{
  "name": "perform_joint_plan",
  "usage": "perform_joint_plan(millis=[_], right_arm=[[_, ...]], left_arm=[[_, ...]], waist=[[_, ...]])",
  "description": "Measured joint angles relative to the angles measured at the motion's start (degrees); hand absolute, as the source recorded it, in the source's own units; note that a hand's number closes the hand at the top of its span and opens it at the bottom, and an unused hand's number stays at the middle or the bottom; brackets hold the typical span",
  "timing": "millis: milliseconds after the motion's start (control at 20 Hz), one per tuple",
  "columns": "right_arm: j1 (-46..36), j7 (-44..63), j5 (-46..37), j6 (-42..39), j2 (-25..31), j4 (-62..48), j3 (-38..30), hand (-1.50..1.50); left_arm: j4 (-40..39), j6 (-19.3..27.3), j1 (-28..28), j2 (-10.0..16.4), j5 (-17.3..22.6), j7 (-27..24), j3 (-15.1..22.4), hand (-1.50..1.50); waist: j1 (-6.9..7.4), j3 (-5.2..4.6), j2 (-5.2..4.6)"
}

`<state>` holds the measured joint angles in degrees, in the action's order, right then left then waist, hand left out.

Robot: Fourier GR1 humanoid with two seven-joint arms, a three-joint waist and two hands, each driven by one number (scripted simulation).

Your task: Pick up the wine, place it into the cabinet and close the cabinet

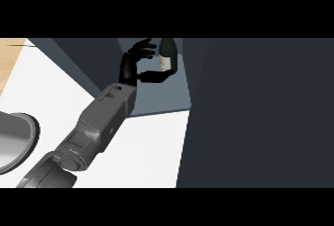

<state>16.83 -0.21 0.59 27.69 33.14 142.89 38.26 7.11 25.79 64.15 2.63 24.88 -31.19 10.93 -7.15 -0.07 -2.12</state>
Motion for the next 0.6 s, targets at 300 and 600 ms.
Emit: perform_joint_plan(millis=[300,600], right_arm=[[0.9,-1.4,0.2,-0.9,0.4,0.0,0.0,-1.5],[0.9,-1.8,0.4,-1.3,0.4,0.0,-0.4,-1.5]], left_arm=[[-2.4,2.6,1.9,1.3,-0.9,0.0,0.0,-1.5],[-1.7,-0.7,3.1,1.8,-0.1,-1.4,-1.2,-1.5]], waist=[[-0.38,-0.02,-0.13],[-0.31,-0.12,-0.26]])
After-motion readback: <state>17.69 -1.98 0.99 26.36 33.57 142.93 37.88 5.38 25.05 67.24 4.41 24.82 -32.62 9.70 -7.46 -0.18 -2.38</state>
